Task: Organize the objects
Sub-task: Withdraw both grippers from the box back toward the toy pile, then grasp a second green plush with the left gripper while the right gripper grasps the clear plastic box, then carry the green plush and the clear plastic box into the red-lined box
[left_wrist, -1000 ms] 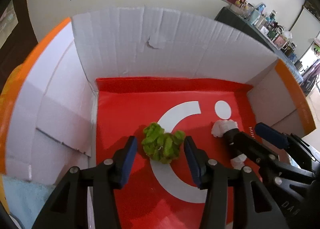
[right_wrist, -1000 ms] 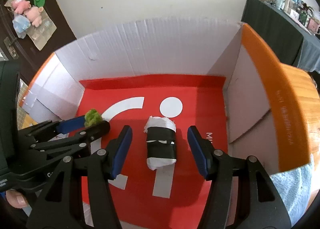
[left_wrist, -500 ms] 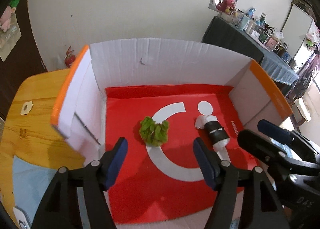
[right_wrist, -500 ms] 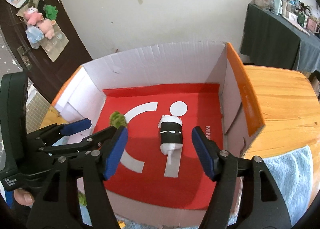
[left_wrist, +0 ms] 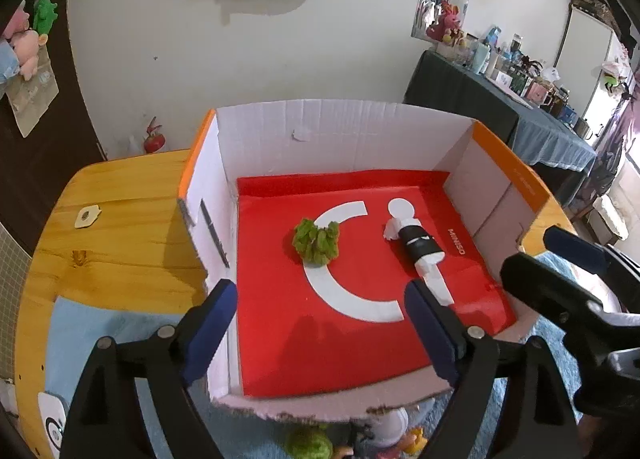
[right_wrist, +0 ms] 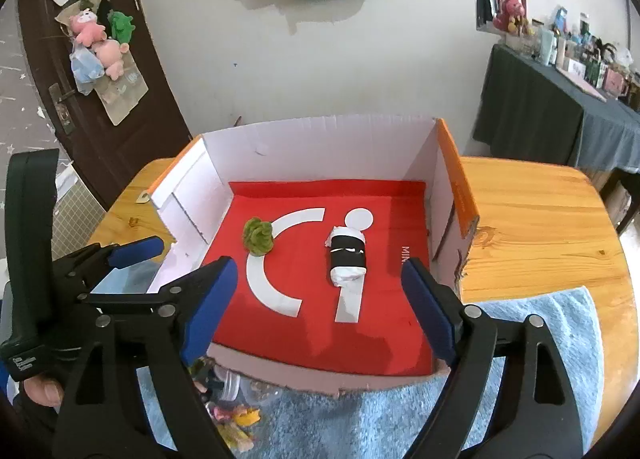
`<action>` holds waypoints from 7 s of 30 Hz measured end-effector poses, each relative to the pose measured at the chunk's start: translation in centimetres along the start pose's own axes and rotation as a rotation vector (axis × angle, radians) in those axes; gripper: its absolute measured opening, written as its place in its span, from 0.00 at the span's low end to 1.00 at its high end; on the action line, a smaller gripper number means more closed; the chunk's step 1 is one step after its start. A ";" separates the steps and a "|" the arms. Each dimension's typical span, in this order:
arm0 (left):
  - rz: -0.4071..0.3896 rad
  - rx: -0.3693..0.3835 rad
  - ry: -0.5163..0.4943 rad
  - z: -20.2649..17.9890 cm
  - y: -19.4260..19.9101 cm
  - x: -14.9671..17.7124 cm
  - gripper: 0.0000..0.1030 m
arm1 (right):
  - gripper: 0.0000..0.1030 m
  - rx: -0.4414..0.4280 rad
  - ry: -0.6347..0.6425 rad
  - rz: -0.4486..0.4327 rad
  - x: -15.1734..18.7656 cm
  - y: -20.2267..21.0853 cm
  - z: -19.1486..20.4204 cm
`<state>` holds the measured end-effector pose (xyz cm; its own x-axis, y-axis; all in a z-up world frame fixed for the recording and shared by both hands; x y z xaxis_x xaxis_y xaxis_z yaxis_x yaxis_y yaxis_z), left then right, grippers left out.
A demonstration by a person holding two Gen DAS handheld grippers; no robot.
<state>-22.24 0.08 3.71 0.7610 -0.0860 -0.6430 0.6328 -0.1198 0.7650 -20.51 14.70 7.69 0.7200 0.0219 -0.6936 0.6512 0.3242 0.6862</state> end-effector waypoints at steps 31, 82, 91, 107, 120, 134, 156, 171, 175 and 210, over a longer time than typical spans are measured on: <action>-0.007 -0.020 0.025 0.8 3.8 7.4 0.90 | 1.00 0.052 0.049 -0.052 6.6 4.4 1.8; 0.073 0.000 0.069 2.9 0.5 11.3 0.90 | 1.00 0.145 0.167 0.156 10.8 -4.1 1.7; 0.092 -0.042 0.031 3.6 0.1 11.4 0.90 | 1.00 0.125 0.203 0.178 10.9 -5.1 2.6; 0.022 0.049 -0.036 1.6 0.6 10.9 0.70 | 0.50 0.041 0.233 0.180 11.4 -5.8 3.9; 0.016 0.156 -0.028 0.9 0.9 11.1 0.32 | 0.32 0.000 0.231 0.194 11.6 -5.3 4.3; 0.003 0.171 -0.006 0.9 1.9 11.4 0.28 | 0.32 -0.038 0.196 0.164 11.5 -3.4 4.4; -0.058 0.180 -0.018 -0.5 5.3 11.5 0.28 | 0.32 -0.083 0.141 0.102 12.1 1.6 4.4; -0.108 0.183 -0.030 -1.1 6.5 8.8 0.28 | 0.32 -0.106 0.114 0.050 9.8 3.2 4.0; -0.115 0.169 -0.032 -1.2 6.3 7.7 0.28 | 0.32 -0.107 0.111 0.042 8.8 3.2 3.8; 0.001 0.111 -0.020 -0.2 -1.8 2.5 0.28 | 0.32 -0.035 0.059 0.203 4.2 -5.7 -0.1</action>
<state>-21.44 0.30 0.77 0.7576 -0.1058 -0.6440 0.6119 -0.2281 0.7573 -21.22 13.06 0.89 0.8195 0.1448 -0.5545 0.4851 0.3399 0.8057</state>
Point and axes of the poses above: each gripper's, at about its wrist camera, not at the fingertips, and y roughly against the way its jaws point, z to its left, x to its underside, the point moved 4 cm from there along -y, roughly the way its jaws point, and after that the axes turned 5 degrees about -y, right-handed, at the moved point
